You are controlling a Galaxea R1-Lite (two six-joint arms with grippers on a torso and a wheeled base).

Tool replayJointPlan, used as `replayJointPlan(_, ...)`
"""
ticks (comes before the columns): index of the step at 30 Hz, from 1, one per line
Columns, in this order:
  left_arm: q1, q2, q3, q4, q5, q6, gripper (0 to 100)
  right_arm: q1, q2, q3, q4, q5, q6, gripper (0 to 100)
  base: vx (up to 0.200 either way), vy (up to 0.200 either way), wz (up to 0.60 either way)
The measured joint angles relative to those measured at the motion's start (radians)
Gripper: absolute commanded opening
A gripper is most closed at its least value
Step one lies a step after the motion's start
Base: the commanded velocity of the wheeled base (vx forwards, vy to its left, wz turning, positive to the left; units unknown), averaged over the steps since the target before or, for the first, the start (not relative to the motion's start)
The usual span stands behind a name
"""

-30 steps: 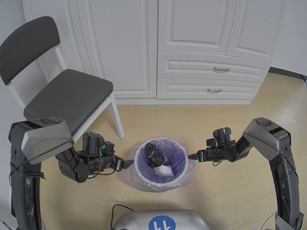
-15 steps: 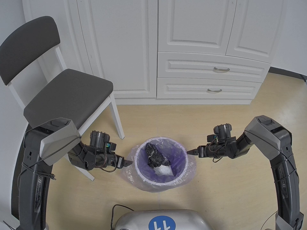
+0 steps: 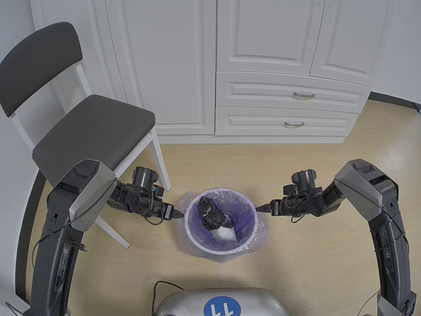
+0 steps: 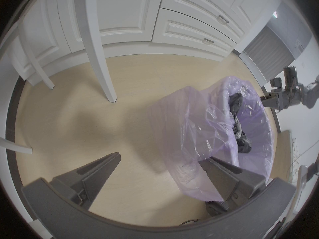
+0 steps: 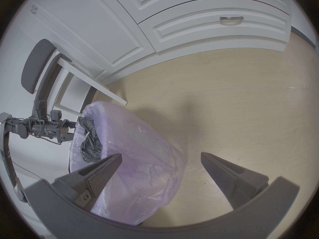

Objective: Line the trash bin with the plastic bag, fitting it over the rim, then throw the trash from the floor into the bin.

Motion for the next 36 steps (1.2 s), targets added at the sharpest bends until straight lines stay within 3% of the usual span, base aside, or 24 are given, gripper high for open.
replayJointPlan(9, -0.014, 0.019, 0.001, -0.028, 0.063, -0.026, 100, 0.005, 0.007, 0.003, -0.008, -0.044, -0.001, 100, 0.0, 0.0, 0.0)
replayJointPlan(14, -0.019, -0.026, 0.102, -0.077, 0.145, -0.013, 100, 0.005, -0.037, 0.068, -0.023, -0.057, -0.043, 100, 0.0, 0.0, 0.0)
replayJointPlan(27, -0.061, -0.234, 0.546, -0.569, 0.219, 0.0, 100, -0.067, -0.294, 0.289, -0.073, -0.033, -0.15, 100, 0.0, 0.0, 0.0)
replayJointPlan(31, -0.071, -0.295, 0.603, -0.597, 0.224, -0.001, 100, -0.072, -0.364, 0.366, -0.166, -0.066, -0.117, 100, 0.0, 0.0, 0.0)
replayJointPlan(36, -0.076, -0.355, 0.617, -0.621, 0.219, 0.002, 100, -0.047, -0.409, 0.394, -0.341, -0.114, -0.011, 100, 0.0, 0.0, 0.0)
